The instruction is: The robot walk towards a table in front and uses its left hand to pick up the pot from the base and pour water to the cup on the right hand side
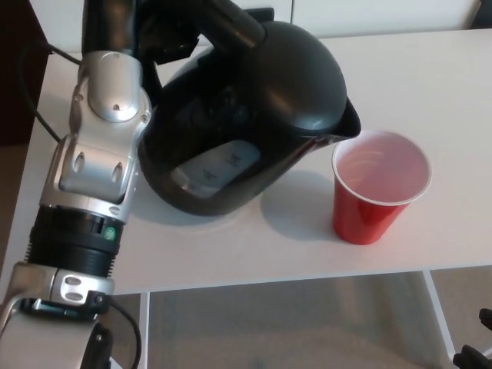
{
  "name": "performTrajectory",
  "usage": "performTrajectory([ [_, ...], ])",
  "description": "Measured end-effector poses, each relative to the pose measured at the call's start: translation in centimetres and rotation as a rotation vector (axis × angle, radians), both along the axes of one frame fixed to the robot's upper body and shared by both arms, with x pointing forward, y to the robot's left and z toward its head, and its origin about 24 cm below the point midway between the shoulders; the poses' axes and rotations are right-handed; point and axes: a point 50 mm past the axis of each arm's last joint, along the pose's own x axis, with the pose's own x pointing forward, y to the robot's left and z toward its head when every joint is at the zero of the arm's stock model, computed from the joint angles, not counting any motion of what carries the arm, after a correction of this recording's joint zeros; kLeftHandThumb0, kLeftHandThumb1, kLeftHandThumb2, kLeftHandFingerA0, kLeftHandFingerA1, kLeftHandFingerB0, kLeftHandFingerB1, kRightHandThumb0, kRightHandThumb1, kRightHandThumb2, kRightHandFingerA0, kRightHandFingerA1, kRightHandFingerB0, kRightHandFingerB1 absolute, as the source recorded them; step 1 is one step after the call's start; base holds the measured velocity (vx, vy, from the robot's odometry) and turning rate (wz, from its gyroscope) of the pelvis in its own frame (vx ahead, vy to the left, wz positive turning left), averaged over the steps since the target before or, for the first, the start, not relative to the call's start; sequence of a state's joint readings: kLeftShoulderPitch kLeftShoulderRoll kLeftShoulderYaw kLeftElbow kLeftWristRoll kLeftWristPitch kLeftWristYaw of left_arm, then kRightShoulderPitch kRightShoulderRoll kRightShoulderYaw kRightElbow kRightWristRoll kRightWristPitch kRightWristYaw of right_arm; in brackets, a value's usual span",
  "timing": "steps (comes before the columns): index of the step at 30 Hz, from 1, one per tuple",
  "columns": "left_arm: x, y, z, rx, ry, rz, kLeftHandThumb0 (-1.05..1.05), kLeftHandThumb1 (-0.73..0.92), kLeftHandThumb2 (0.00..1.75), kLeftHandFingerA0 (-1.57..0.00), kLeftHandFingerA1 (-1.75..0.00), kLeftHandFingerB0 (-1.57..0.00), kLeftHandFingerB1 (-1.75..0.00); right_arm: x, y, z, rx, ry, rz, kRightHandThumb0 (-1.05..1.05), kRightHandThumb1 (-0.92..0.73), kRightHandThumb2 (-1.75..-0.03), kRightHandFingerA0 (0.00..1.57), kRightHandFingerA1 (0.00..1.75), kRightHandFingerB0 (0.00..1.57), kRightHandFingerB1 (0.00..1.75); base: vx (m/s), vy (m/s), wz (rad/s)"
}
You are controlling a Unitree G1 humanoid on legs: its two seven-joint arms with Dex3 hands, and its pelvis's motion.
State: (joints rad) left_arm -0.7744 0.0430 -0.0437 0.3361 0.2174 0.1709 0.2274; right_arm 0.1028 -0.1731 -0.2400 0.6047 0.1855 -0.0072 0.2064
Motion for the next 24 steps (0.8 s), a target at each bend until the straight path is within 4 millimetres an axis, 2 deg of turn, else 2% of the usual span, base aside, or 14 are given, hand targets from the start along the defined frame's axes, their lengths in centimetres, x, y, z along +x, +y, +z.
performTrajectory([
  [15, -0.1, -1.8, 0.5, 0.131, -0.042, -0.017, -0.07, 0.59, 0.53, -0.80, -1.75, -0.59, -1.75, 0.4, 0.0, 0.1, -0.033, 0.008, 0.043, -0.20, -0.55, -0.56, 0.68, 0.48, 0.36, 0.35, 0.00, 0.000, 0.00],
  [16, -0.1, -2.0, 0.6, 0.147, -0.050, -0.021, -0.08, 0.57, 0.54, -0.86, -1.73, -0.69, -1.64, 0.4, 0.0, 0.1, -0.035, 0.007, 0.046, -0.21, -0.54, -0.56, 0.69, 0.49, 0.35, 0.35, 0.00, 0.000, 0.00],
  [17, -0.2, -2.2, 0.7, 0.176, -0.064, -0.027, -0.08, 0.58, 0.55, -0.88, -1.75, -0.71, -1.59, 0.5, 0.0, 0.2, -0.039, 0.006, 0.049, -0.22, -0.54, -0.56, 0.70, 0.48, 0.35, 0.34, 0.00, 0.000, 0.00],
  [19, -0.3, -2.5, 1.2, 0.231, -0.097, -0.035, -0.08, 0.58, 0.55, -0.88, -1.75, -0.70, -1.60, 0.5, 0.0, 0.2, -0.044, 0.007, 0.055, -0.22, -0.54, -0.56, 0.68, 0.48, 0.35, 0.35, 0.00, 0.000, 0.00],
  [20, -0.3, -2.7, 1.4, 0.253, -0.112, -0.038, -0.09, 0.57, 0.54, -0.84, -1.75, -0.62, -1.71, 0.5, 0.0, 0.2, -0.046, 0.008, 0.057, -0.22, -0.54, -0.56, 0.67, 0.48, 0.35, 0.34, 0.00, 0.000, 0.00],
  [24, -0.5, -3.1, 1.8, 0.320, -0.164, -0.048, -0.11, 0.59, 0.54, -0.80, -1.75, -0.56, -1.75, 0.6, 0.0, 0.2, -0.053, 0.010, 0.065, -0.22, -0.53, -0.55, 0.68, 0.48, 0.35, 0.34, 0.00, 0.000, 0.00],
])
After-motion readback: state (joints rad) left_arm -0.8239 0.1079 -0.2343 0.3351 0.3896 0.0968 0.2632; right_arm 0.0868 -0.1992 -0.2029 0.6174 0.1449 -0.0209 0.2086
